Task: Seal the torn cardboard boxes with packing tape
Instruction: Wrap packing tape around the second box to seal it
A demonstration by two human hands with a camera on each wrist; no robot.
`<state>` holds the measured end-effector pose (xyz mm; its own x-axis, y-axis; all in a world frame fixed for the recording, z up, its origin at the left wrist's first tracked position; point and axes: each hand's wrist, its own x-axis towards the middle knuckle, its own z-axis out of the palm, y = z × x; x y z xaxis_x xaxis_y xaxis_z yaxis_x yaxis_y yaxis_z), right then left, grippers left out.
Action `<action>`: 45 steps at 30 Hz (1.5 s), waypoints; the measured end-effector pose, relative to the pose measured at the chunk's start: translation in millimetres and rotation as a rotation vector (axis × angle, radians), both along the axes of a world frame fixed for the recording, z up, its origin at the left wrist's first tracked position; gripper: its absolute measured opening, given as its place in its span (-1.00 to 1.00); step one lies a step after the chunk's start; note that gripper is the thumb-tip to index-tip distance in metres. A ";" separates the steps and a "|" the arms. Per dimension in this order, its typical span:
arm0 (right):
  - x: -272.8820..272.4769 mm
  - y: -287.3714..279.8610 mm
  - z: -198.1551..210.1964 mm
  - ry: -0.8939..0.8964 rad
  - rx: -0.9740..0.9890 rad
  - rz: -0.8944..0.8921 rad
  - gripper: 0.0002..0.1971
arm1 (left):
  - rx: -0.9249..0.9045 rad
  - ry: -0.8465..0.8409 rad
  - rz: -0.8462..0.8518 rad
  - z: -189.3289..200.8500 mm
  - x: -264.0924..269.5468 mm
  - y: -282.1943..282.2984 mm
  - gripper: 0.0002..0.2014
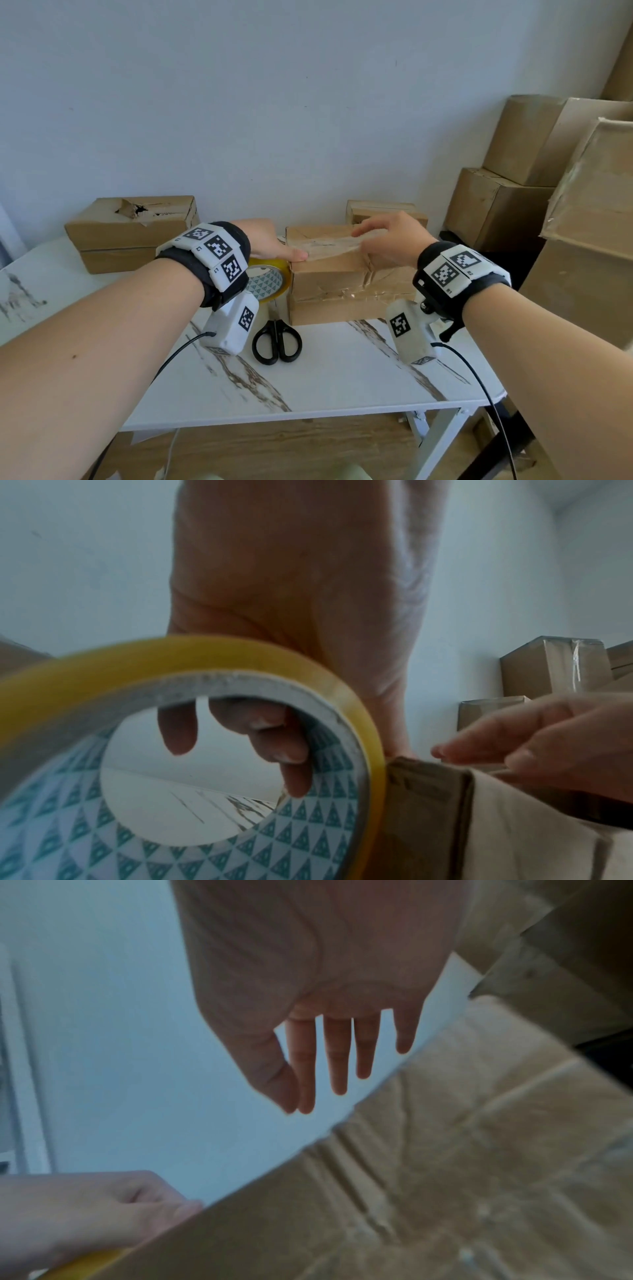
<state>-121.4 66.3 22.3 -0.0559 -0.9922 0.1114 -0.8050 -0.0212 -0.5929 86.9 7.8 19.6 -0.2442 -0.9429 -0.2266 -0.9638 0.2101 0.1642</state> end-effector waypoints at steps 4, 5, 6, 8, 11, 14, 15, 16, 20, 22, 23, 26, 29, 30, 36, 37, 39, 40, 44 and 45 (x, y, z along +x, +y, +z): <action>20.6 -19.4 -6.2 0.302 0.058 0.074 -0.46 | -0.009 0.056 0.003 -2.5 3.6 -0.6 -0.19; 23.6 -24.2 -12.2 0.419 0.059 0.050 -0.43 | -0.008 0.061 0.003 -3.1 4.8 -0.9 -0.18; 23.8 -27.9 -18.3 0.493 0.051 0.010 -0.42 | -0.004 0.064 0.001 -3.6 5.6 -1.2 -0.18; 15.5 -31.6 -26.7 0.480 0.044 -0.123 -0.42 | -0.002 0.072 -0.011 -5.2 6.5 -2.5 -0.24; -3.7 -31.3 -25.0 0.458 0.061 -0.269 -0.45 | -0.022 0.080 -0.017 -5.8 5.9 -2.7 -0.37; -8.6 -30.1 -11.1 0.343 0.070 -0.199 -0.50 | 0.017 0.080 -0.029 -1.9 10.1 -4.6 -0.36; -5.6 -28.3 -5.9 0.286 0.067 -0.158 -0.51 | 0.043 0.076 -0.031 -0.7 14.1 -7.4 -0.32; -2.5 -26.2 -1.0 0.233 0.066 -0.106 -0.49 | 0.056 0.092 -0.027 0.8 18.8 -9.2 -0.29; 19.6 -21.2 13.8 0.335 0.235 0.158 -0.15 | 0.200 0.348 0.112 4.7 35.3 -13.7 -0.45; 37.4 -22.3 16.8 0.431 0.337 0.254 0.02 | 0.307 0.454 0.126 5.4 40.3 -13.6 -0.54; 47.0 -25.1 16.5 0.465 0.361 0.286 0.08 | 0.340 0.464 0.120 4.8 42.5 -14.3 -0.59; 75.1 -35.7 12.5 0.646 0.376 0.363 0.18 | 0.365 0.503 0.106 4.6 47.9 -12.1 -0.75; 92.8 -46.7 9.7 0.788 0.389 0.389 0.20 | 0.358 0.543 0.097 1.9 54.3 -13.3 -0.65; 96.2 -49.8 8.9 0.809 0.395 0.389 0.19 | 0.349 0.554 0.098 0.8 56.0 -12.5 -0.63; 106.2 -53.8 0.3 0.664 0.271 0.339 -0.04 | 0.274 0.709 0.146 0.7 68.6 -16.6 -0.63; 105.9 -53.7 0.5 0.632 0.252 0.329 -0.09 | 0.263 0.739 0.149 2.5 71.9 -17.5 -0.62; 102.6 -53.9 6.5 0.532 0.207 0.316 -0.20 | 0.232 0.864 0.165 8.2 78.4 -20.3 -0.57; 100.4 -53.6 12.0 0.458 0.173 0.309 -0.25 | 0.209 0.968 0.185 12.7 81.2 -20.5 -0.60; 92.8 -49.5 35.1 0.194 0.011 0.272 -0.37 | 0.120 1.322 0.166 40.7 85.1 -25.4 -0.59; 91.2 -47.9 39.2 0.147 -0.034 0.258 -0.38 | 0.095 1.363 0.162 47.5 84.1 -27.3 -0.53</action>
